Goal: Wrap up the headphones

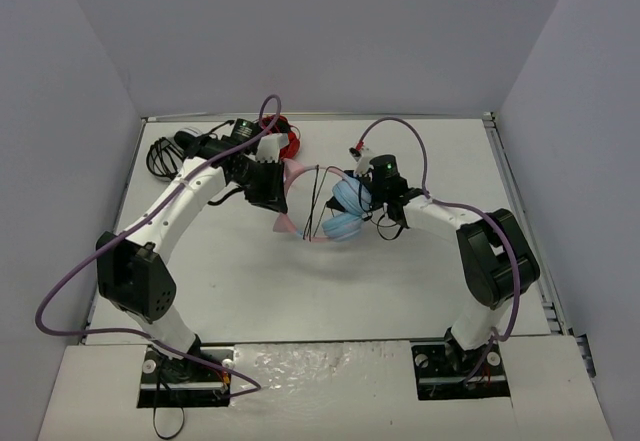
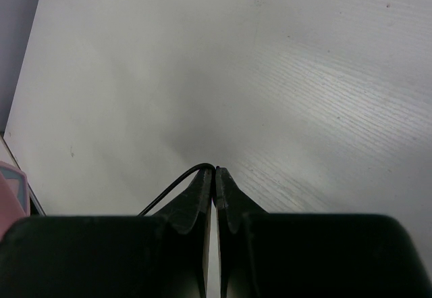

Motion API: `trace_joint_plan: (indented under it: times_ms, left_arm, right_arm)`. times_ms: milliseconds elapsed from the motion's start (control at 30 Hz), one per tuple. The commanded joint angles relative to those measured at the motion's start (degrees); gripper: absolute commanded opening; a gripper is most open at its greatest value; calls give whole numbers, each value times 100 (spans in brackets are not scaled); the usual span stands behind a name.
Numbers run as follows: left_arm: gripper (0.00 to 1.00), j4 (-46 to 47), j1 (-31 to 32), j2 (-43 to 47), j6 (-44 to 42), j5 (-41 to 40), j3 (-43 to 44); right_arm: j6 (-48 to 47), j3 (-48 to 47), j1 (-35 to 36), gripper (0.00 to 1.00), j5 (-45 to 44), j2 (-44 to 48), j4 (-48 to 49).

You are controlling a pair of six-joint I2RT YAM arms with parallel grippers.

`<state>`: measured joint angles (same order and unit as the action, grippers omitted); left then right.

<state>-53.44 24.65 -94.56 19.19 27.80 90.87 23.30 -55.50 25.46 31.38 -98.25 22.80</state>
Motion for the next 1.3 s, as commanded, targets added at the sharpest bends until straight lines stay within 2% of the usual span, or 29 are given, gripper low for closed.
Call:
trace_joint_plan:
  times_ms: [0, 167, 433, 933, 1267]
  left_arm:
    - [0, -457, 233, 404, -275, 420, -16]
    - [0, -540, 360, 294, -377, 160, -111]
    - [0, -937, 598, -45, -658, -796, -20]
    - [0, -1308, 892, -785, -869, -2244, 178]
    - [0, -1633, 979, -1285, -1088, -2934, 609]
  right_arm:
    - [-361, -462, -77, 0, -282, 342, 164]
    - [-528, -579, -69, 0, -143, 443, -69]
    - [-1056, -864, -20, 0, -281, 508, -847]
    - [-1811, -1467, 221, 0, -1550, 478, -2398]
    - [-1868, -1495, 305, 0, -1792, 392, -2543]
